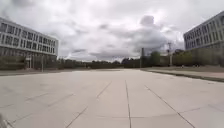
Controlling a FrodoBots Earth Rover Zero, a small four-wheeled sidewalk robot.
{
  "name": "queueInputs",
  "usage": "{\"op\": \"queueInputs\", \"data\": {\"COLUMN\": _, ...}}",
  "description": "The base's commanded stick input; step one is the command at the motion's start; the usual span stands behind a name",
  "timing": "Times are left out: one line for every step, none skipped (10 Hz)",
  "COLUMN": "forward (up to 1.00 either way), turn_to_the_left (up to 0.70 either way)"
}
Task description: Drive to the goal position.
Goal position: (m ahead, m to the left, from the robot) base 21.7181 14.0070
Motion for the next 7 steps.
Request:
{"op": "queueInputs", "data": {"forward": 0.70, "turn_to_the_left": 0.00}}
{"op": "queueInputs", "data": {"forward": 0.70, "turn_to_the_left": 0.00}}
{"op": "queueInputs", "data": {"forward": 0.70, "turn_to_the_left": 0.00}}
{"op": "queueInputs", "data": {"forward": 0.70, "turn_to_the_left": 0.00}}
{"op": "queueInputs", "data": {"forward": 0.70, "turn_to_the_left": 0.00}}
{"op": "queueInputs", "data": {"forward": 0.70, "turn_to_the_left": 0.00}}
{"op": "queueInputs", "data": {"forward": 0.70, "turn_to_the_left": 0.00}}
